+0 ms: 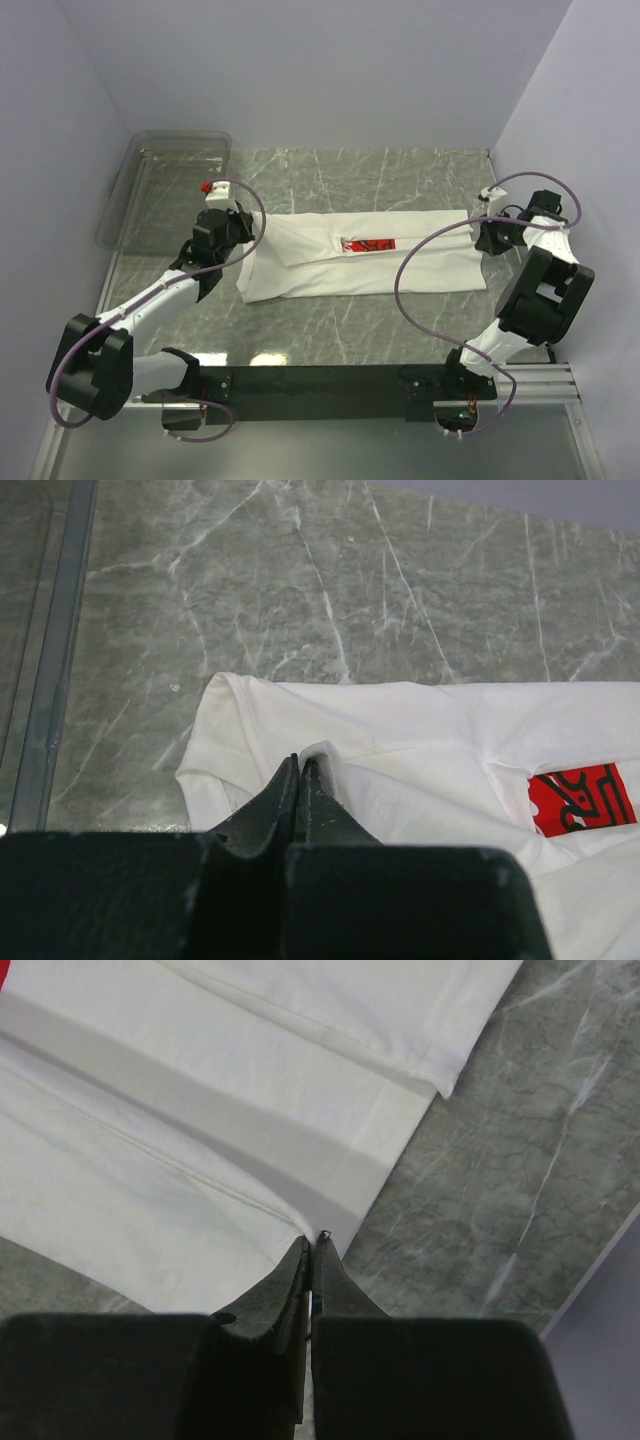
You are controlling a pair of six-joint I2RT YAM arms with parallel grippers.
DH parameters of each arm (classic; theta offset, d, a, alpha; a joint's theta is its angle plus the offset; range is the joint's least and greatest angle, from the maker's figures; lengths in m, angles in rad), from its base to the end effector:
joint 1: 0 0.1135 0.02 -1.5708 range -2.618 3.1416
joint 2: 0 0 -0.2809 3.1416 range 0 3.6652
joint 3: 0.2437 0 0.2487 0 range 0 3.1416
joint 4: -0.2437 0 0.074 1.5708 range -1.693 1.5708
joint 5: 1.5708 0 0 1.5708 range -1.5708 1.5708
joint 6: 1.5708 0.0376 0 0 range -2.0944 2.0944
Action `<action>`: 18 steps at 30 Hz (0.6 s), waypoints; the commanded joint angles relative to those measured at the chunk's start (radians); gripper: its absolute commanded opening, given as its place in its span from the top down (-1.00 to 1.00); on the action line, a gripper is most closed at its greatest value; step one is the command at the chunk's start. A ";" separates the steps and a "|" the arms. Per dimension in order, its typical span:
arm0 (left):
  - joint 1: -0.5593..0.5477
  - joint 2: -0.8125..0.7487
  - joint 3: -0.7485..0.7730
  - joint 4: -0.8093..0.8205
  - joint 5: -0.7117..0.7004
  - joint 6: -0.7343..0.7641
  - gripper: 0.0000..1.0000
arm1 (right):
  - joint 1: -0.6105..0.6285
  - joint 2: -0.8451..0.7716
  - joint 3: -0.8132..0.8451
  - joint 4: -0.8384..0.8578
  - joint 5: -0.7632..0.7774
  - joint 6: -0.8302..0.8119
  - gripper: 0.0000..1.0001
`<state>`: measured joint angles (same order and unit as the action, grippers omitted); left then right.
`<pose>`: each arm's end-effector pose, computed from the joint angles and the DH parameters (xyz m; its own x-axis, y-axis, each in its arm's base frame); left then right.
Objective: Fold and stack the t-shirts
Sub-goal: Fold the tshirt
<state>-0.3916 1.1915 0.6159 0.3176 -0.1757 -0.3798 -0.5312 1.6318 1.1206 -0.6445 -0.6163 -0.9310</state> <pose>0.2414 -0.0926 0.2651 -0.3004 -0.2709 -0.9145 0.1165 0.9412 -0.3170 0.2862 -0.1430 0.2323 -0.6414 -0.3824 -0.6651 -0.5061 0.8624 -0.0077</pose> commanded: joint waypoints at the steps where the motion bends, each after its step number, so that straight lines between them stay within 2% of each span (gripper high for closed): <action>1: 0.020 0.025 0.056 0.058 0.038 0.015 0.99 | 0.022 0.008 0.021 0.037 0.012 0.015 1.00; 18: 0.059 0.157 0.130 0.043 0.070 0.024 0.99 | 0.051 0.053 0.027 0.085 0.052 0.084 1.00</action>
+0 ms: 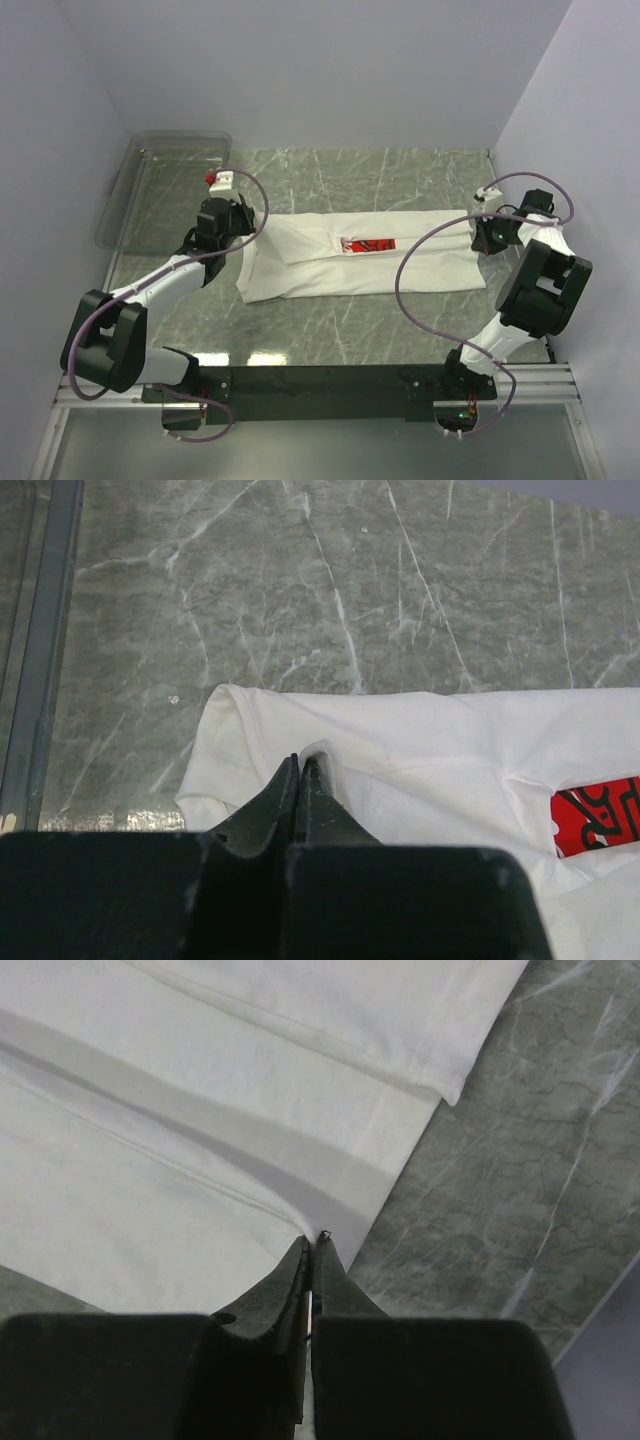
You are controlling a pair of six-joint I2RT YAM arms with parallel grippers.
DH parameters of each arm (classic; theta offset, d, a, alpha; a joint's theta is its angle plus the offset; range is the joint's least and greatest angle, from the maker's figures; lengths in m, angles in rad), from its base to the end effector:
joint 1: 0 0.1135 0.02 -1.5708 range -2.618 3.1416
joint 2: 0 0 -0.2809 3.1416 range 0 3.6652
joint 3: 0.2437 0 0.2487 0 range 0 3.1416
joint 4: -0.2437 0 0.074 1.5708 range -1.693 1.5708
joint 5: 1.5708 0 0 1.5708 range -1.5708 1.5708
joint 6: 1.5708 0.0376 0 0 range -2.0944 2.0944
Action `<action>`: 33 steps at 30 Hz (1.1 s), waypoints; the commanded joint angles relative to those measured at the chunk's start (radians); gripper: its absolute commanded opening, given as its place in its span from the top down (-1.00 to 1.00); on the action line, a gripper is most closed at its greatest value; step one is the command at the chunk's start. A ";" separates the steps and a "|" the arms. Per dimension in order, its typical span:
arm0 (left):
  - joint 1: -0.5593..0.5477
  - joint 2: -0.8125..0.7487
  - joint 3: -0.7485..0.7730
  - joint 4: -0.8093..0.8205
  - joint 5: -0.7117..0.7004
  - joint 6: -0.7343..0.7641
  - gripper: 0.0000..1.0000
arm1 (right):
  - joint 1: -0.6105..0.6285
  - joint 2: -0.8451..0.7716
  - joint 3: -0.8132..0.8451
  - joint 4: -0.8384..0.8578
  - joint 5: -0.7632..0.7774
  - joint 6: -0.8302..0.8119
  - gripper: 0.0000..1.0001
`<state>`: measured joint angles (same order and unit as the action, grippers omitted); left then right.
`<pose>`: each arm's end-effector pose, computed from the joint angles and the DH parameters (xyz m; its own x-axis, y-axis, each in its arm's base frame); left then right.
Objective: Fold and stack the t-shirts
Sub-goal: Fold the tshirt
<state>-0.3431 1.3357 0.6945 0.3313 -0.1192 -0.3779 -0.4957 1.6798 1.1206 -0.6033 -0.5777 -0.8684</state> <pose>0.2745 -0.0933 0.2564 -0.3508 -0.2637 -0.8985 0.1054 0.9423 -0.3177 0.2991 -0.1384 0.2187 -0.6801 -0.3591 -0.6391 -0.4820 0.8759 0.0207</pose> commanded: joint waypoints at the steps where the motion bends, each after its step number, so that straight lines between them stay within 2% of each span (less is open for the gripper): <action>1: 0.013 0.019 0.056 0.029 0.015 0.022 0.99 | 0.017 0.006 0.025 0.048 0.018 0.028 1.00; 13: 0.030 0.111 0.115 0.029 0.038 0.028 0.99 | 0.060 0.050 0.042 0.118 0.108 0.129 1.00; 33: 0.052 0.313 0.240 -0.017 0.061 0.014 0.99 | 0.075 0.067 0.033 0.166 0.154 0.178 1.00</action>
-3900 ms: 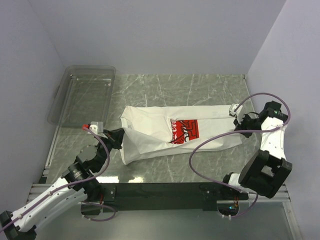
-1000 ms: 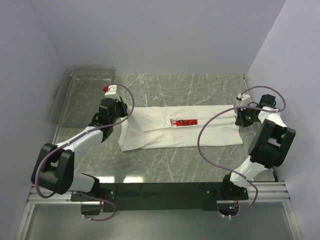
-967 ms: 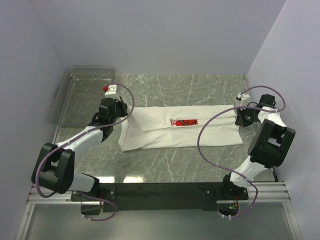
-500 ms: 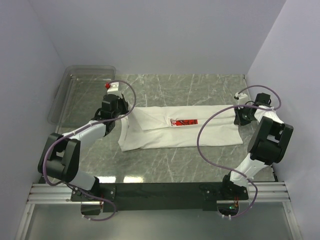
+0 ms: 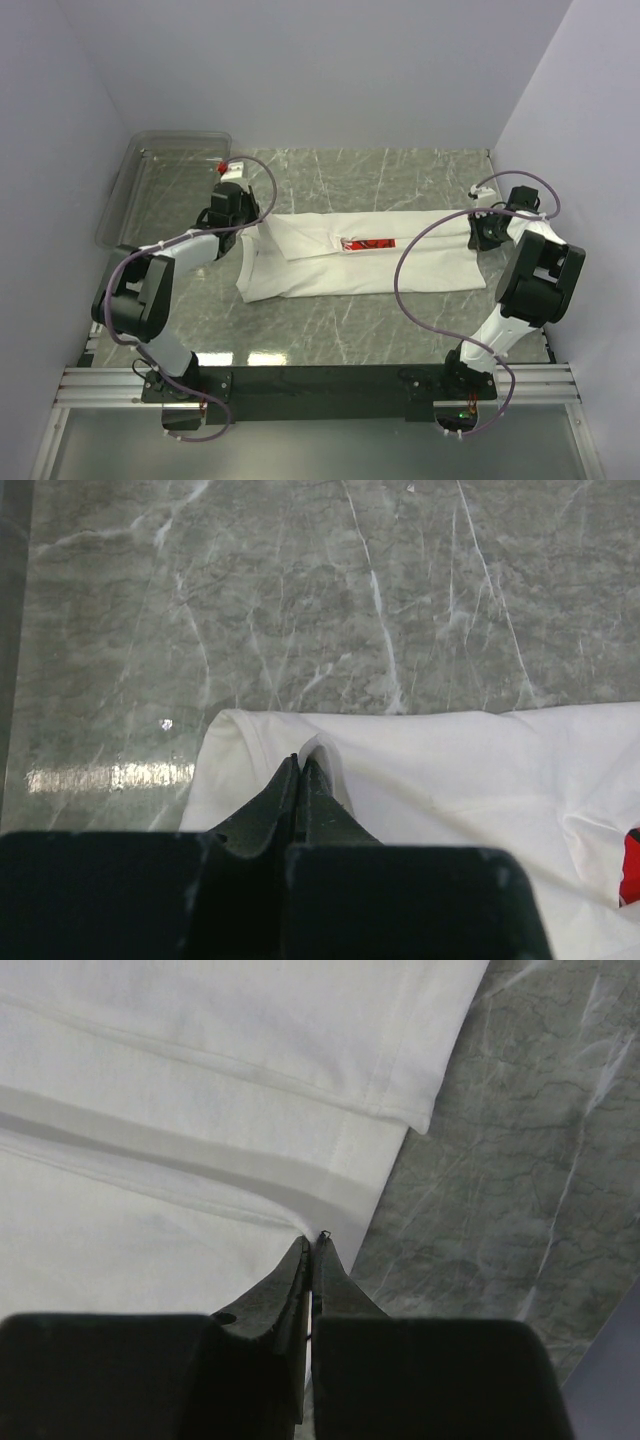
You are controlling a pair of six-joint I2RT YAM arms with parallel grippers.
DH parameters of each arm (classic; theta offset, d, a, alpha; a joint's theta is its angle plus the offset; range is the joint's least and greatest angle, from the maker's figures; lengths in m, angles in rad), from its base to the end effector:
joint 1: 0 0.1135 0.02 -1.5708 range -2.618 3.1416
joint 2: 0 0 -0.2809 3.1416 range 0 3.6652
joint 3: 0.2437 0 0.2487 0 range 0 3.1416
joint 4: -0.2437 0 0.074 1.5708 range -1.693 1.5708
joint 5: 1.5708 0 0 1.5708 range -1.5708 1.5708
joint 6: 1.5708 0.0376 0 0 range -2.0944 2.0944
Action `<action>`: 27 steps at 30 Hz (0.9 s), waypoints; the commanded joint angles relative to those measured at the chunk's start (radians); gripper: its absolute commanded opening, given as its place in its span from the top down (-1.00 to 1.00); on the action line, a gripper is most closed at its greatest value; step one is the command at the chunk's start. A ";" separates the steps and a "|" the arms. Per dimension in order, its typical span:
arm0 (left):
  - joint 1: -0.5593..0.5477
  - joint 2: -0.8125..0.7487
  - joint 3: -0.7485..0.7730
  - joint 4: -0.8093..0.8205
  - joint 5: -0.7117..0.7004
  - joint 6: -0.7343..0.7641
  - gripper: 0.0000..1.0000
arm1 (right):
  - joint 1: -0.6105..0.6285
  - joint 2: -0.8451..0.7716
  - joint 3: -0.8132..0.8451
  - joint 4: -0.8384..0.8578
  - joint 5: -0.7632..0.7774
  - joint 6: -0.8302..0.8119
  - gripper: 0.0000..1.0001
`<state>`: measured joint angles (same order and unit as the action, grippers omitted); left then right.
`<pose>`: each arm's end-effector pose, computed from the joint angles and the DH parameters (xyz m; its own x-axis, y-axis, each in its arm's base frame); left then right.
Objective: Fold and stack the t-shirts
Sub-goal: Fold the tshirt
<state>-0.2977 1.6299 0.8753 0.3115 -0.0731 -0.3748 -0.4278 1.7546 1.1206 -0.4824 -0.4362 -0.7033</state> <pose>0.3395 -0.1013 0.2245 -0.4654 -0.2391 -0.8522 0.0635 0.9513 -0.3016 0.3239 -0.1302 0.1979 -0.7576 -0.2988 -0.5803 -0.3706 0.9288 0.0057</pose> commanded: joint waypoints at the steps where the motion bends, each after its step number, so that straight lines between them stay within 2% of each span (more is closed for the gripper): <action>1: 0.008 0.030 0.077 -0.003 0.012 0.010 0.99 | 0.009 -0.006 0.031 0.045 0.014 0.021 1.00; 4: 0.008 0.071 0.126 -0.034 -0.011 0.001 0.83 | 0.017 -0.009 0.030 0.067 0.037 0.074 0.95; 5: 0.006 0.091 0.142 -0.051 -0.055 -0.009 0.55 | 0.018 -0.010 0.030 0.086 0.063 0.111 0.90; 6: 0.006 0.099 0.160 -0.077 -0.077 -0.018 0.40 | 0.020 -0.012 0.033 0.109 0.080 0.140 0.82; 7: 0.008 0.116 0.194 -0.087 -0.088 -0.022 0.30 | 0.020 -0.017 0.034 0.113 0.077 0.168 0.64; 8: 0.006 0.125 0.212 -0.103 -0.103 -0.024 0.17 | 0.020 -0.023 0.031 0.137 0.085 0.189 0.54; 9: 0.006 0.133 0.235 -0.123 -0.131 -0.026 0.14 | 0.023 -0.027 0.025 0.145 0.093 0.209 0.46; 10: 0.006 0.145 0.276 -0.164 -0.148 -0.026 0.11 | 0.023 -0.038 0.025 0.148 0.093 0.224 0.28; 11: 0.006 0.148 0.293 -0.178 -0.157 -0.027 0.03 | 0.024 -0.047 0.024 0.156 0.091 0.234 0.25; 13: 0.006 0.142 0.327 -0.210 -0.181 -0.016 -0.01 | 0.024 -0.076 0.013 0.172 0.096 0.260 0.00; 15: 0.006 0.122 0.333 -0.218 -0.195 -0.004 -0.02 | 0.024 -0.110 0.001 0.197 0.106 0.283 -0.04; 18: 0.006 0.035 0.292 -0.223 -0.176 0.001 -0.02 | 0.023 -0.147 -0.007 0.212 0.131 0.292 -0.10; 20: 0.003 -0.085 0.242 -0.216 -0.136 -0.007 -0.04 | 0.023 -0.187 -0.007 0.164 0.099 0.263 -0.15; 21: 0.002 -0.131 0.178 -0.221 -0.116 -0.024 -0.08 | 0.020 -0.211 -0.005 0.130 0.064 0.193 -0.18; 22: -0.001 -0.233 0.142 -0.226 -0.067 -0.035 -0.20 | 0.020 -0.224 -0.005 0.082 0.024 0.135 -0.19; 23: -0.003 -0.287 0.104 -0.239 -0.036 -0.044 -0.32 | 0.018 -0.233 -0.004 -0.044 -0.078 0.060 -0.19; 24: -0.004 -0.339 0.035 -0.262 -0.009 -0.056 -0.38 | 0.018 -0.244 -0.018 -0.100 -0.116 -0.076 -0.20; 25: -0.006 -0.438 0.002 -0.291 0.025 -0.100 -0.44 | 0.018 -0.263 -0.030 -0.152 -0.140 -0.132 -0.21; 27: -0.006 -0.537 -0.100 -0.399 0.058 -0.185 -0.46 | 0.018 -0.288 -0.077 -0.228 -0.141 -0.197 -0.21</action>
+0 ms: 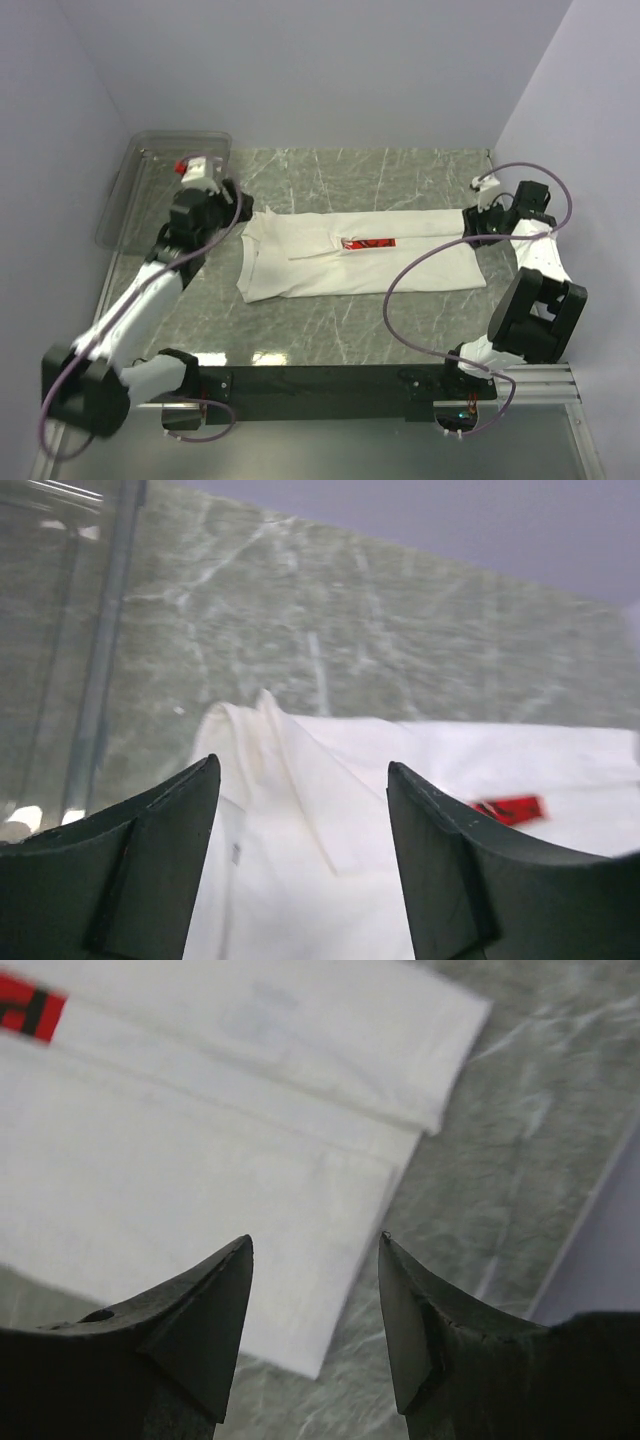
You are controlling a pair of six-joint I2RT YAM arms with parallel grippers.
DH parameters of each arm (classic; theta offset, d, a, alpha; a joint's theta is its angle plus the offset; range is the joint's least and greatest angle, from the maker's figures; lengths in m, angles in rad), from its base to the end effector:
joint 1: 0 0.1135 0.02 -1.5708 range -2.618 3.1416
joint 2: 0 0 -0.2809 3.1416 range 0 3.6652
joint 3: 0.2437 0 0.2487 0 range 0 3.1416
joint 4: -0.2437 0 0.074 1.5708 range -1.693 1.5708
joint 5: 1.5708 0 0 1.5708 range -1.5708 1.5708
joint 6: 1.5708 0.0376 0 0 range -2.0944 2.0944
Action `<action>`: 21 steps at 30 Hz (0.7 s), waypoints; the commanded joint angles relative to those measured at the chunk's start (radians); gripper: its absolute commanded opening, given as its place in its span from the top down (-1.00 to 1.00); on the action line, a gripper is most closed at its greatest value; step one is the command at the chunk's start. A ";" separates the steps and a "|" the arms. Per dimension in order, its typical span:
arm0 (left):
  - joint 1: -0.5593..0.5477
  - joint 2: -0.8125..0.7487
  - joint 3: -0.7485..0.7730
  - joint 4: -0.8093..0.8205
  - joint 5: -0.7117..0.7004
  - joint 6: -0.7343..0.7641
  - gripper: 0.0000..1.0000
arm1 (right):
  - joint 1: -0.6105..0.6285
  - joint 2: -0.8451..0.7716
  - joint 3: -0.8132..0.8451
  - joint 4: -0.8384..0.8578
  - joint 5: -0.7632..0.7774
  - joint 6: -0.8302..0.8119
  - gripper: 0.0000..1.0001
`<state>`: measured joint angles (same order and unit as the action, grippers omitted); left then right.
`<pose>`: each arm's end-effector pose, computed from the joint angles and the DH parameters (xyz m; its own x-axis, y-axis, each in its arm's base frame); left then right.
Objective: Fold and stack the t-shirts
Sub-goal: Fold the tshirt
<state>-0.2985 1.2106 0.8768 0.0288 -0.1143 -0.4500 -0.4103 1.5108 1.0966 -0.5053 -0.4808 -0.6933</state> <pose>0.2640 -0.0767 0.3206 -0.3403 -0.3474 -0.8738 0.0446 0.9222 -0.3840 0.2943 -0.1090 0.2663 -0.6226 -0.3471 -0.7013 -0.3918 0.9141 -0.1045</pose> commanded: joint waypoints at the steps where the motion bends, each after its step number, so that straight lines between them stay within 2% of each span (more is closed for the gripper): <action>1: -0.005 -0.216 -0.142 -0.142 0.135 -0.133 -0.46 | -0.005 -0.052 -0.072 -0.223 -0.085 -0.219 -0.21; 4: -0.007 -0.394 -0.286 -0.231 0.180 -0.228 -0.56 | -0.050 -0.078 -0.138 -0.222 -0.058 -0.233 -0.21; 6: -0.007 -0.489 -0.376 -0.259 0.229 -0.289 -0.54 | -0.079 -0.075 -0.158 -0.225 -0.053 -0.226 -0.21; 9: -0.007 -0.537 -0.464 -0.265 0.257 -0.355 -0.40 | -0.142 -0.051 -0.152 -0.257 -0.073 -0.229 -0.20; 11: -0.021 -0.519 -0.481 -0.244 0.254 -0.377 -0.32 | -0.169 -0.044 -0.152 -0.259 -0.073 -0.222 -0.20; 15: -0.021 -0.366 -0.450 -0.286 0.180 -0.395 -0.32 | -0.186 -0.038 -0.164 -0.253 -0.064 -0.219 -0.20; 21: -0.022 -0.258 -0.466 -0.219 0.188 -0.394 -0.23 | -0.194 -0.018 -0.185 -0.228 -0.042 -0.212 -0.20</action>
<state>-0.3168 0.9382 0.3931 -0.2497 0.0822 -0.8249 -0.5938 1.4784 0.9215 -0.7406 -0.5232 -0.8989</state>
